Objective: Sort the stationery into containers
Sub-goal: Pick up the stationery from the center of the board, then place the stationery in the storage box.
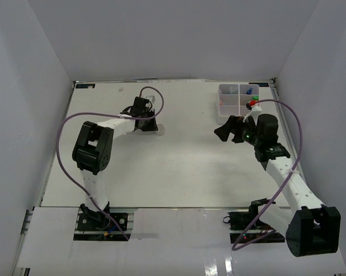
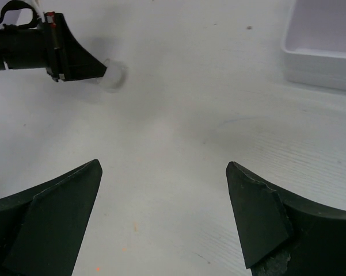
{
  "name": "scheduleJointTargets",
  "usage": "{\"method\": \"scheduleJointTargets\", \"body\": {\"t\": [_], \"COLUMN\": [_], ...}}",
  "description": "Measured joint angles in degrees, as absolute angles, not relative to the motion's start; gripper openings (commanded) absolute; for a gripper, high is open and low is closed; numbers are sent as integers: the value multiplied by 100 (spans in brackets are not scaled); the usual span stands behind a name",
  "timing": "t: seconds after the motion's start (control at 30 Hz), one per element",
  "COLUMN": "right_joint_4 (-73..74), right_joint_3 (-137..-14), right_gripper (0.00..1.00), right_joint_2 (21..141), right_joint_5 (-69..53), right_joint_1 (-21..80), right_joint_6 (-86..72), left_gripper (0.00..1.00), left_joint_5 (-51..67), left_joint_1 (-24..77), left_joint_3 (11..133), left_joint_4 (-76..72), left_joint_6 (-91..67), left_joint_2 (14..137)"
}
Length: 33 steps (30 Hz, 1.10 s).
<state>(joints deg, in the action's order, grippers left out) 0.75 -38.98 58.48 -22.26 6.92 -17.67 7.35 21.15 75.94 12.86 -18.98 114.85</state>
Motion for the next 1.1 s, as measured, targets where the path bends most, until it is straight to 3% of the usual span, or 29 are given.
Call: {"method": "scheduleJointTargets", "body": {"t": [0.4, 0.77, 0.97, 1.1], "right_joint_4": [-165, -148, -148, -148], "right_joint_3": [-4840, -5317, -5380, -5402], "right_gripper": [92, 81, 69, 56], "right_joint_2": [6879, 7341, 7500, 7559], "right_joint_5": [-1743, -1173, -1063, -1061], "right_joint_1": [3050, 3577, 3612, 3632], "right_joint_6": [-2333, -2724, -2814, -2829], "left_gripper": [0, 0, 0, 0], "left_joint_5": [1623, 1739, 1745, 1745], "left_joint_1": [3028, 3323, 3404, 3446], "left_joint_3": [5651, 5186, 5157, 5105], "left_joint_4": [-696, -1389, -1579, -1658], "left_joint_6": [-2773, -2985, -2980, -2976], "left_joint_2": [9091, 8591, 8447, 8436]}}
